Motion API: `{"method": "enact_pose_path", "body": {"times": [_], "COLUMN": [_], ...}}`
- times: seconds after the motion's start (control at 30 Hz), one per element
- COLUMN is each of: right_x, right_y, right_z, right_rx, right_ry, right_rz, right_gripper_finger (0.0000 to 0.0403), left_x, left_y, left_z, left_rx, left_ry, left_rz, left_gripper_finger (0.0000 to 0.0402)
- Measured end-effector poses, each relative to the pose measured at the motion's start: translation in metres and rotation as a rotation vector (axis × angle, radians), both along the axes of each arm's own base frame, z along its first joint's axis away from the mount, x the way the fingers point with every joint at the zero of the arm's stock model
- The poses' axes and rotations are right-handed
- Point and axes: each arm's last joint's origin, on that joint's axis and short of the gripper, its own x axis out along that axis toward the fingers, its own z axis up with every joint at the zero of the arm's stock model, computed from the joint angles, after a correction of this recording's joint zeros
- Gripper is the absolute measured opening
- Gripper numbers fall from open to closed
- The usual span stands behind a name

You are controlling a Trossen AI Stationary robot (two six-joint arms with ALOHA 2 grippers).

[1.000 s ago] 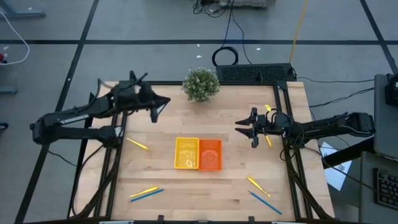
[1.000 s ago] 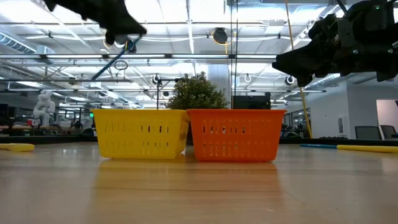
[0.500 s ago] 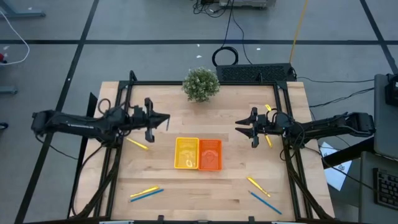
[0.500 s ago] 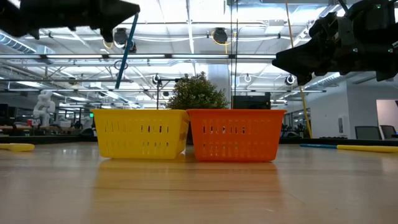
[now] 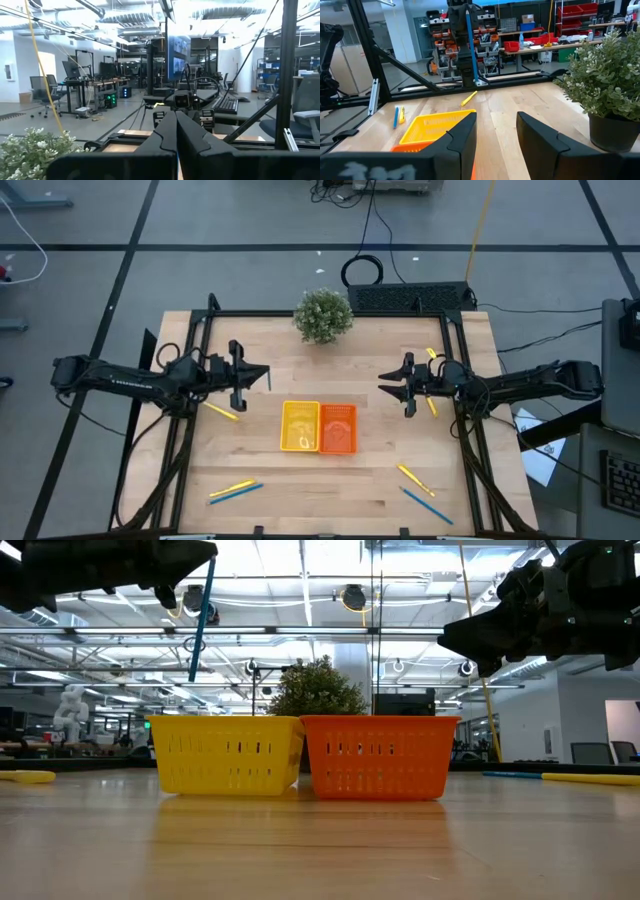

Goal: Sort pens & pencils
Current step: Put the top left blue pencil into the yellow bin

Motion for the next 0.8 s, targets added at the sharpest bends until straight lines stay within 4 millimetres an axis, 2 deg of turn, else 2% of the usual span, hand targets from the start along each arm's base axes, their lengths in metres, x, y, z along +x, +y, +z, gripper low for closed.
{"method": "enact_pose_path", "body": {"times": [0.23,0.4,0.5,0.8], "right_x": [0.000,0.000,0.000,0.000], "right_y": [0.000,0.000,0.000,0.000], "right_z": [0.000,0.001,0.002,0.001], "right_rx": [0.000,-0.001,-0.004,-0.002], "right_ry": [0.000,-0.007,-0.023,-0.012], "right_rz": [0.000,0.000,0.000,0.000], "right_gripper_finger": [0.0128,0.0128,0.0128,0.0128], "left_x": [0.001,0.012,0.028,0.103], "left_y": [0.000,-0.004,-0.010,-0.048], "left_z": [-0.001,-0.007,-0.005,0.002], "left_rx": [-0.011,-0.035,-0.033,0.096], "left_ry": [0.007,0.058,0.097,0.407], "left_rz": [-0.008,-0.094,-0.125,-0.337], "left_gripper_finger": [0.0000,0.0000,0.0000,0.0000]}}
